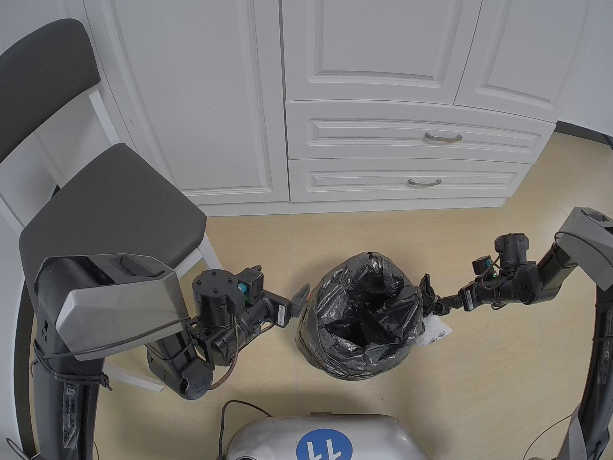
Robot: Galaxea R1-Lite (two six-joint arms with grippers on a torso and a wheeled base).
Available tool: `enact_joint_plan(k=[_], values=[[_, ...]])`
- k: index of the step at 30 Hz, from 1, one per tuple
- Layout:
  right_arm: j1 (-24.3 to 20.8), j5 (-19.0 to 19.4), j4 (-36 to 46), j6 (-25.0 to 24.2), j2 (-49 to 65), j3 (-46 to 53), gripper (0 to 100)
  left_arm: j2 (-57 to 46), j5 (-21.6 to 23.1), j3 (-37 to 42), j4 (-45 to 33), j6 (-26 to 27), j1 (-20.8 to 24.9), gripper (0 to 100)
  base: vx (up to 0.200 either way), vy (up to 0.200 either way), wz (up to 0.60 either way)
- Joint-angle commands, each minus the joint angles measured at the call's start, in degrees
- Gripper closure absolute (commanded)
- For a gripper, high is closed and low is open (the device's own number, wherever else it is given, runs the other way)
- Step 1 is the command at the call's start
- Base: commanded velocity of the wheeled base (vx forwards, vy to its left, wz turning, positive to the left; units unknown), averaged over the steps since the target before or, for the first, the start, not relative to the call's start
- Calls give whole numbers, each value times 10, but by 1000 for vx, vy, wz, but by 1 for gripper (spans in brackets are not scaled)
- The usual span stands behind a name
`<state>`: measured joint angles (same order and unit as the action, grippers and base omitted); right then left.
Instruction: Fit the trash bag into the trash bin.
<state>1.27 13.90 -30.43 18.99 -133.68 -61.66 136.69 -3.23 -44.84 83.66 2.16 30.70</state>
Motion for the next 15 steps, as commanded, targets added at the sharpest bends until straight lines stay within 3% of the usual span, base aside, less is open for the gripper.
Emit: enact_joint_plan(k=[1, 4, 6, 9, 11, 15], values=[[31, 9, -57, 63, 20, 58, 0, -18, -1, 36, 28, 1, 4, 0, 0, 0, 0], [44, 12, -99, 124, 21, 88, 0, -22, -2, 47, 41, 2, 8, 0, 0, 0, 0], [45, 18, -110, 138, 20, 98, 0, -26, -5, 48, 41, 2, 8, 0, 0, 0, 0], [41, 81, -155, 187, 19, 141, 0, -31, -13, 48, 41, 2, 9, 0, 0, 0, 0], [37, 94, -164, 208, 18, 153, 0, -33, -13, 48, 41, 2, 9, 0, 0, 0, 0], [19, 94, -166, 234, 6, 166, 0, -33, -12, 48, 41, 2, 8, 0, 0, 0, 0]])
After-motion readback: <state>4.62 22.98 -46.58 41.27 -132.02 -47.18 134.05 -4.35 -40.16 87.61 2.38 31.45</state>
